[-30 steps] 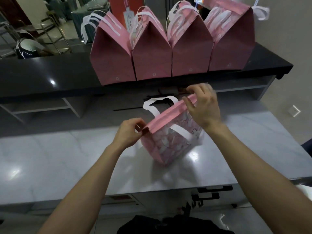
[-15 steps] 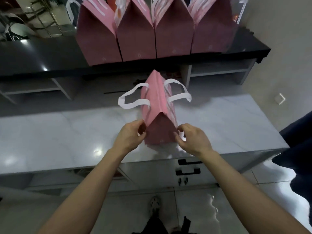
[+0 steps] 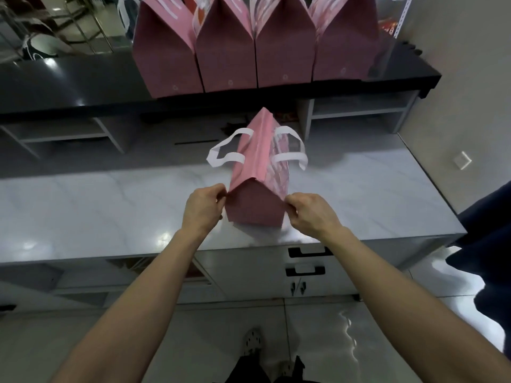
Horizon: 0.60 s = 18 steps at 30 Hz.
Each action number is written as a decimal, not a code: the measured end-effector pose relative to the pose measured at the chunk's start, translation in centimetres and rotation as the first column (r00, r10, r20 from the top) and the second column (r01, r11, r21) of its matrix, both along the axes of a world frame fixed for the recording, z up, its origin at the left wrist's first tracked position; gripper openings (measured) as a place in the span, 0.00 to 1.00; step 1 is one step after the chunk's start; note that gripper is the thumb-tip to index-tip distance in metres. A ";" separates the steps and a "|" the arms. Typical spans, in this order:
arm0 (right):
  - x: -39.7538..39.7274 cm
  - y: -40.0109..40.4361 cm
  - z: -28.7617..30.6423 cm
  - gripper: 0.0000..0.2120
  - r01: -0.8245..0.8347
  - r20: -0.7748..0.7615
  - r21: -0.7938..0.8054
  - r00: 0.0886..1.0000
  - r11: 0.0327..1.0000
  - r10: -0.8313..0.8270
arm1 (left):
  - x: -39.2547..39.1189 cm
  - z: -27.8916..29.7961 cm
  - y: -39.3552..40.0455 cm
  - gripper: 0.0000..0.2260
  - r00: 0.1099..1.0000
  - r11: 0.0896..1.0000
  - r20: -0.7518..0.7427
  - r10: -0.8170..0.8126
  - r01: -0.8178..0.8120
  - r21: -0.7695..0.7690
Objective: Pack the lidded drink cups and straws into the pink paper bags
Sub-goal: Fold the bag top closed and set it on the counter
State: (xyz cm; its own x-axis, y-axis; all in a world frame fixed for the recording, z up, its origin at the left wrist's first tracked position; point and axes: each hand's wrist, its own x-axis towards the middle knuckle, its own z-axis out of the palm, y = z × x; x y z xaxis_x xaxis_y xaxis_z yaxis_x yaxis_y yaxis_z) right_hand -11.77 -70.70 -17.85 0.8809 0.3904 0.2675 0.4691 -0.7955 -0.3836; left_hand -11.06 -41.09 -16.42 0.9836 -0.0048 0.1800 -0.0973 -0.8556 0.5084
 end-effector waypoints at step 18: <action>11.1 1.5 8.5 0.32 0.172 -0.020 0.146 0.985 0.974 -0.171 | 8.3 5.9 6.0 0.14 0.988 0.970 0.101 -0.116 0.135 -0.202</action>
State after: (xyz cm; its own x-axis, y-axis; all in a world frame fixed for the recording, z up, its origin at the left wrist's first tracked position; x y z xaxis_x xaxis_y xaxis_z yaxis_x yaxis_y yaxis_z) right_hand -0.64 -69.18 -9.36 0.9337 0.1902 0.3035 0.3268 -0.7990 -0.5048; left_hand -2.80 -35.07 -10.56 0.9578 -0.0804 0.2760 -0.2494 -0.7101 0.6584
